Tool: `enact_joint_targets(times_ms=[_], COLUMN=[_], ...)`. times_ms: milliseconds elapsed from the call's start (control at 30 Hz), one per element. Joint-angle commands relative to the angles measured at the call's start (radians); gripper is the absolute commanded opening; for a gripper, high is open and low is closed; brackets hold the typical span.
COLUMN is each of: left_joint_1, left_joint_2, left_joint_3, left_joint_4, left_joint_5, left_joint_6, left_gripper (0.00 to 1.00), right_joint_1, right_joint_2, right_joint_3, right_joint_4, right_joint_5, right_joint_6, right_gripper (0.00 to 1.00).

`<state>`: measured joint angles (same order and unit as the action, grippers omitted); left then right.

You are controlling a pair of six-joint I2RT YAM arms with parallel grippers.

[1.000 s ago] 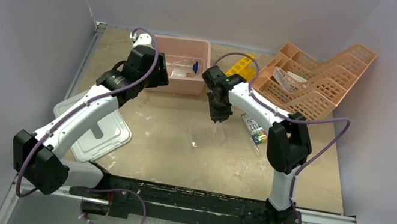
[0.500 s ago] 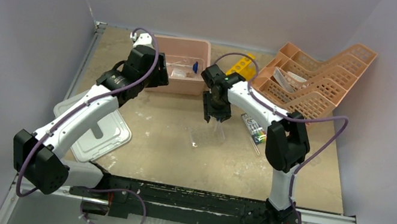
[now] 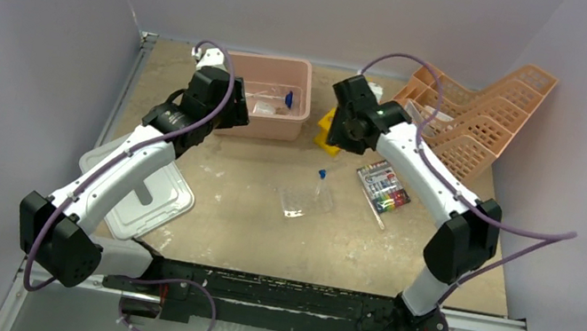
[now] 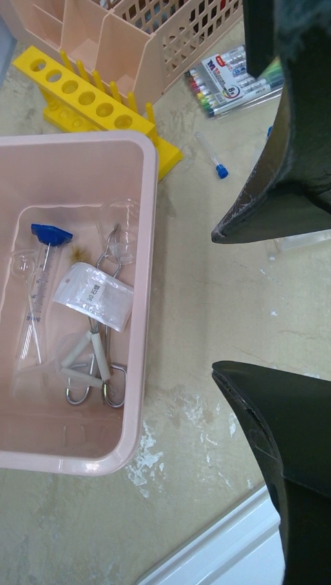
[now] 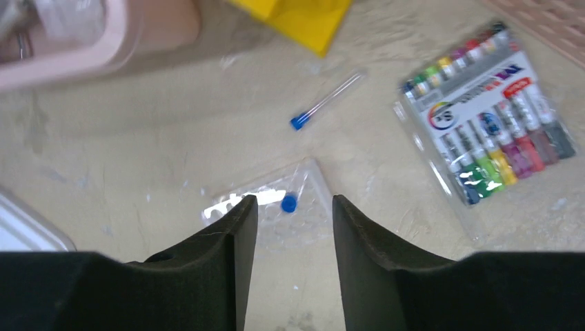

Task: Organize the chemistry lab equipment

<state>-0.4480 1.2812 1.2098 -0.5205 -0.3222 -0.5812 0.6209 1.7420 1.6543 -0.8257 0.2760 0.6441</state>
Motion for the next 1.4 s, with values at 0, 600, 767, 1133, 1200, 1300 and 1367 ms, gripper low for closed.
enact_joint_targets(times_ms=[0, 600, 767, 1133, 1200, 1300, 1367], left_joint_1=[0.002, 0.002, 0.002, 0.002, 0.002, 0.002, 0.002], left_joint_2=[-0.033, -0.042, -0.071, -0.077, -0.079, -0.080, -0.081], left_joint_3=[0.045, 0.042, 0.045, 0.042, 0.041, 0.041, 0.040], left_joint_4=[0.021, 0.033, 0.043, 0.051, 0.053, 0.053, 0.051], left_joint_5=[-0.010, 0.022, -0.028, -0.027, -0.028, -0.028, -0.029], left_joint_6=[0.021, 0.019, 0.012, 0.008, 0.009, 0.009, 0.009], left_gripper=[0.63, 0.63, 0.62, 0.62, 0.62, 0.62, 0.62], right_joint_1=[-0.064, -0.090, -0.092, -0.099, -0.103, -0.110, -0.115], right_joint_2=[-0.022, 0.178, 0.189, 0.235, 0.244, 0.260, 0.270], right_joint_3=[-0.069, -0.172, -0.177, -0.191, -0.193, -0.192, -0.192], right_joint_4=[0.039, 0.257, 0.245, 0.283, 0.286, 0.291, 0.293], right_joint_5=[0.110, 0.145, 0.206, 0.187, 0.177, 0.160, 0.155], right_joint_6=[0.160, 0.356, 0.414, 0.492, 0.497, 0.502, 0.505], right_gripper=[0.44, 0.51, 0.47, 0.39, 0.39, 0.39, 0.39])
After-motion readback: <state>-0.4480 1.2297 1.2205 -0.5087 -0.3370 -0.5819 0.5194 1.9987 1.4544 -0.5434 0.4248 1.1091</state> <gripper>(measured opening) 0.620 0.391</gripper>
